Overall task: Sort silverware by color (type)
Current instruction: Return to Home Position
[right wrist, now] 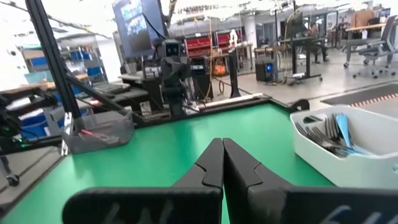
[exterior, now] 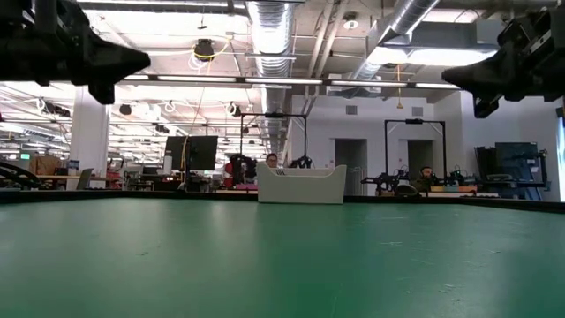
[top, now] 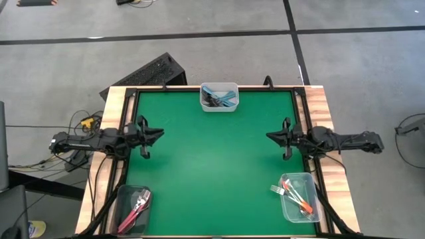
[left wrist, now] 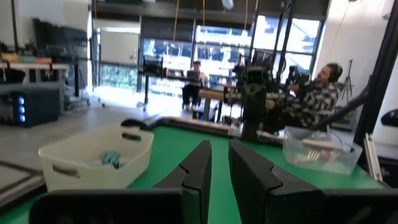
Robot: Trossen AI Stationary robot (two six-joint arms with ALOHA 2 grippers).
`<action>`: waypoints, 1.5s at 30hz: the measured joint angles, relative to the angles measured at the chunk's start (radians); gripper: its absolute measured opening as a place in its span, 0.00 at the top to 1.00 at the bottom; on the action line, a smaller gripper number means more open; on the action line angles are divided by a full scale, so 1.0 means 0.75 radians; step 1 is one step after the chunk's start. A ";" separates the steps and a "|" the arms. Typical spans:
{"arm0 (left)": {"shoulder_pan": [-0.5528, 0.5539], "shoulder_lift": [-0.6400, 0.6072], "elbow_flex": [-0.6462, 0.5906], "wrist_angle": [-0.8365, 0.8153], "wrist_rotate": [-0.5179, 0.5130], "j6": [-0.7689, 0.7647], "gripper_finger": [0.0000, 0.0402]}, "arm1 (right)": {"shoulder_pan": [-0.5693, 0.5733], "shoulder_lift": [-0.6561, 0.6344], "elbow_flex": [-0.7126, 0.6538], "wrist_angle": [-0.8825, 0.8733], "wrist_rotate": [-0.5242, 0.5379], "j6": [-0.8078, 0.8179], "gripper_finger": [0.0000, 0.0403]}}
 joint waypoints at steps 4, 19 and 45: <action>0.000 0.001 0.000 -0.054 0.000 -0.029 0.89 | -0.002 0.000 -0.001 -0.014 -0.001 0.000 0.96; 0.000 0.025 0.004 -0.102 0.002 0.018 0.89 | -0.002 0.001 -0.002 -0.034 0.000 0.000 0.89; 0.000 0.049 0.006 -0.105 -0.001 0.097 0.89 | -0.002 0.001 -0.003 -0.044 0.002 0.000 0.88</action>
